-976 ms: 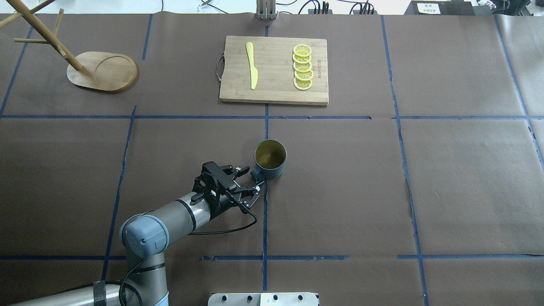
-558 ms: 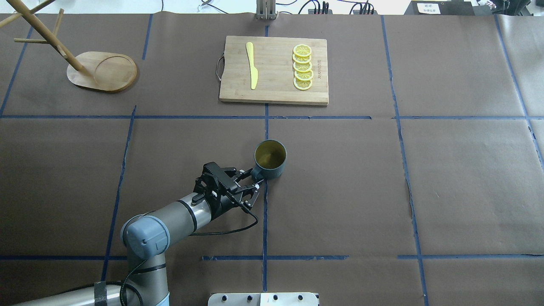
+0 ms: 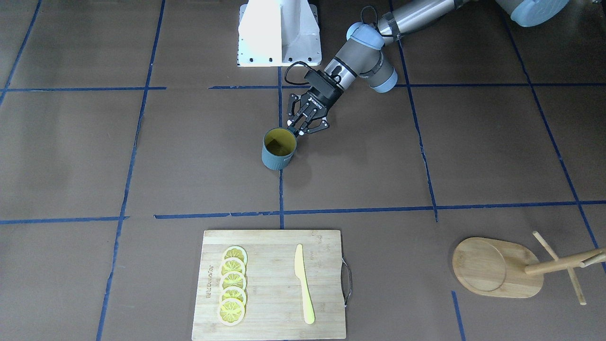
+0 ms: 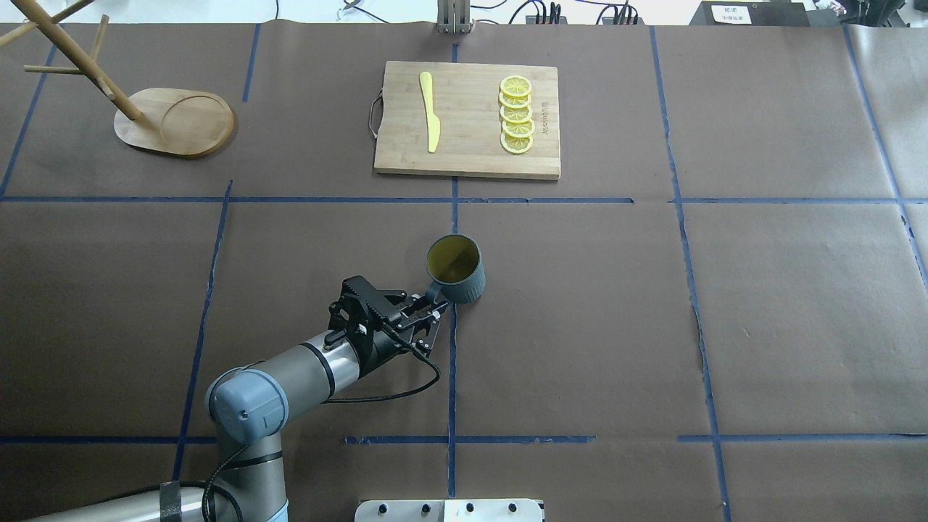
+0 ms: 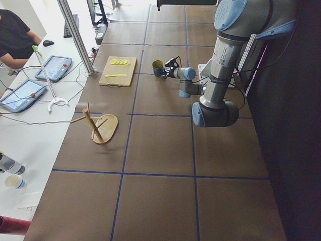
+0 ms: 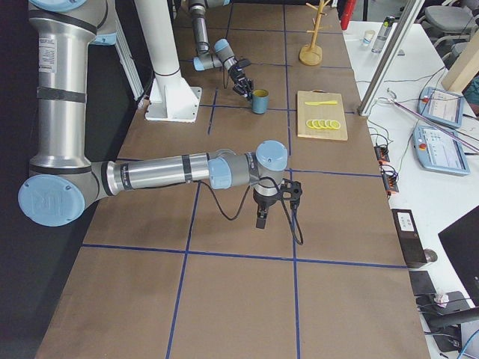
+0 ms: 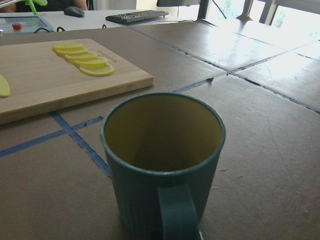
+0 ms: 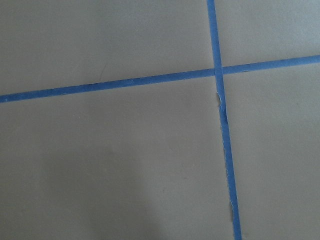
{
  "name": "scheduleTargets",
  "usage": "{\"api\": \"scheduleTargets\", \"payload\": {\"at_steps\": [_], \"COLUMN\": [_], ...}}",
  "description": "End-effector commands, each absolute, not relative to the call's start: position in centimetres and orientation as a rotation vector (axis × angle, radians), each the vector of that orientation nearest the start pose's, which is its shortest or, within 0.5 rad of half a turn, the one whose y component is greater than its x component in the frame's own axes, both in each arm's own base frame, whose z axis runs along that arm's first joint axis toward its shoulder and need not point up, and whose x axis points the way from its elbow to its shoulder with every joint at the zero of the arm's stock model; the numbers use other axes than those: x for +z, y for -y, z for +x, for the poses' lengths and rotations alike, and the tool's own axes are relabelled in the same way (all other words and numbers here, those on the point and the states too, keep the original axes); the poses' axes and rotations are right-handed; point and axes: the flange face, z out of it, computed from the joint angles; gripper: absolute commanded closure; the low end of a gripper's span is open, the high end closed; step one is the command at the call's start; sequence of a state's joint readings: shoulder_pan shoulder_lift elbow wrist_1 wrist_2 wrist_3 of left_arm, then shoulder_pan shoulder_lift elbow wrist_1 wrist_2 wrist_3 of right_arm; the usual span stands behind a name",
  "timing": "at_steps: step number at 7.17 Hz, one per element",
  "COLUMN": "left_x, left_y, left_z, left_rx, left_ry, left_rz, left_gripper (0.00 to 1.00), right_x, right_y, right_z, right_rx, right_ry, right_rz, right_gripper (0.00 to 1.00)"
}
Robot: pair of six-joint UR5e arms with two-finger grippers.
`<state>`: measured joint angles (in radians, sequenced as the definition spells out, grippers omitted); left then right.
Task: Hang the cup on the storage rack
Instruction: 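Lift the mug and carry it toward the wooden mug tree with the left gripper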
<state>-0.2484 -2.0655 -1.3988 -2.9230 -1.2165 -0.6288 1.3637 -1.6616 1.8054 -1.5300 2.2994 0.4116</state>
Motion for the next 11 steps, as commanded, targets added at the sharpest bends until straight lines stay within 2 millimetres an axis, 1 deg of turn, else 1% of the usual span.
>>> {"api": "scheduleTargets", "payload": {"at_steps": [1, 2, 3, 4, 5, 6, 7, 8, 9, 10, 11], "left_x": [27.8, 26.0, 25.7, 25.7, 26.3, 27.9, 30.1, 32.4, 33.5, 34.5, 36.4], "left_y": [34.8, 36.2, 38.4, 39.4, 39.6, 40.8, 41.2, 42.6, 43.4, 44.3, 45.2], "left_z": [56.6, 54.4, 52.0, 51.1, 49.8, 47.8, 45.8, 43.7, 42.4, 40.7, 38.4], "left_rx": [0.163, 0.121, 0.031, -0.099, -0.21, -0.271, -0.352, -0.483, -0.541, -0.705, -0.743], "left_ry": [-1.244, -1.262, -1.29, -1.38, -1.486, -1.512, -1.576, -1.624, -1.641, -1.726, -1.755], "left_rz": [1.194, 1.229, 1.215, 1.123, 1.063, 1.045, 1.002, 0.903, 0.868, 0.725, 0.648], "left_gripper": [1.0, 1.0, 1.0, 1.0, 1.0, 1.0, 1.0, 1.0, 1.0, 1.0, 1.0], "right_x": [58.5, 58.5, 58.5, 58.5, 58.5, 58.5, 58.5, 58.5, 58.5, 58.4, 58.4], "right_y": [46.5, 46.5, 46.5, 46.5, 46.5, 46.5, 46.5, 46.5, 46.5, 46.5, 46.5], "right_z": [-2.9, -2.9, -2.9, -2.9, -2.9, -2.9, -2.9, -2.9, -2.9, -2.9, -2.9], "right_rx": [0.124, 0.123, 0.123, 0.123, 0.123, 0.126, 0.126, 0.126, 0.126, 0.125, 0.126], "right_ry": [0.746, 0.746, 0.746, 0.746, 0.746, 0.746, 0.746, 0.746, 0.746, 0.746, 0.745], "right_rz": [-0.052, -0.052, -0.052, -0.052, -0.052, -0.053, -0.053, -0.053, -0.053, -0.052, -0.051], "right_gripper": [0.0, 0.0, 0.0, 0.0, 0.0, 0.0, 0.0, 0.0, 0.0, 0.0, 0.0]}}
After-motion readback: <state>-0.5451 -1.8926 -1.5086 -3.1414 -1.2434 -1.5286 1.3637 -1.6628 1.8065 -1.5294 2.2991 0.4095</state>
